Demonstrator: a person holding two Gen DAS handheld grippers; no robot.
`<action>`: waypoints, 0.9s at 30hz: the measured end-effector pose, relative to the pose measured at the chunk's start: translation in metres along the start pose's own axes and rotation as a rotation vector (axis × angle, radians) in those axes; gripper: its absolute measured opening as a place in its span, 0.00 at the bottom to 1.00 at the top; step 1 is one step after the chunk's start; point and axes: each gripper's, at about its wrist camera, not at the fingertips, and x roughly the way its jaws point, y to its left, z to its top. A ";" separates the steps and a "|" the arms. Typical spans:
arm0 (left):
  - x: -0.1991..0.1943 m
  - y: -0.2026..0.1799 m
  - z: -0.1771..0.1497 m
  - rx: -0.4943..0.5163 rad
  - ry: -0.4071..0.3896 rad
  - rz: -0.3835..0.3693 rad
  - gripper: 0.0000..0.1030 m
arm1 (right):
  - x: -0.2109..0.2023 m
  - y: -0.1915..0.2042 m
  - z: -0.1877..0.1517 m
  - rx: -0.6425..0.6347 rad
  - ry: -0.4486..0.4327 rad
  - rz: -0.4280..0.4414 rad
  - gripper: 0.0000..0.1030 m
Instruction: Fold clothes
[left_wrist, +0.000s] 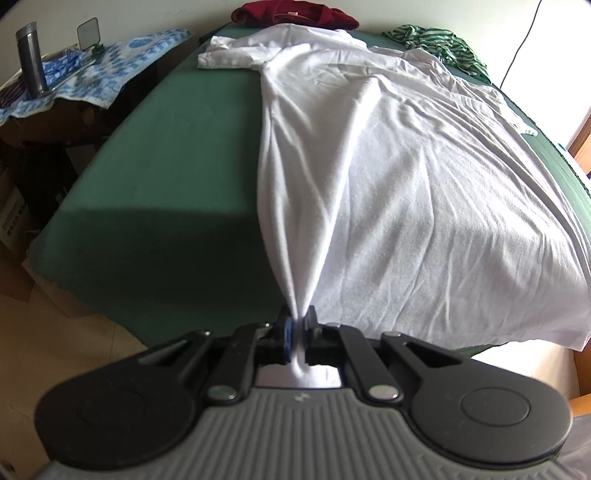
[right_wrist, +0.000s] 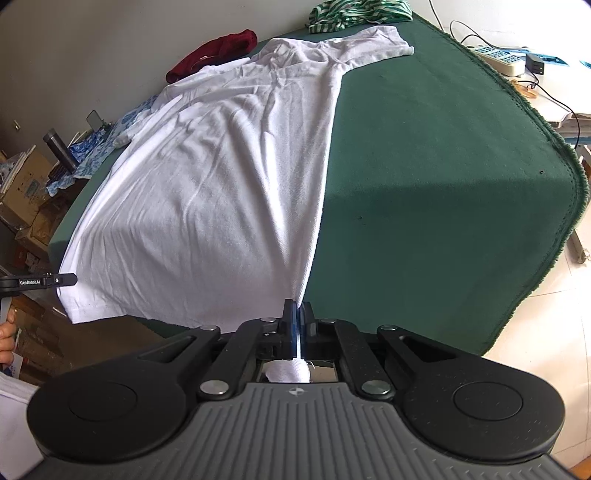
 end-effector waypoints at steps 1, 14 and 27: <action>-0.002 0.000 -0.002 0.003 0.003 0.001 0.01 | 0.001 0.000 0.000 -0.003 0.008 0.000 0.00; -0.059 0.021 0.047 0.105 -0.119 0.070 0.62 | 0.024 0.030 0.088 -0.095 -0.155 -0.001 0.33; 0.083 -0.009 0.170 0.108 -0.092 -0.161 0.34 | 0.116 0.057 0.159 -0.021 -0.167 -0.077 0.32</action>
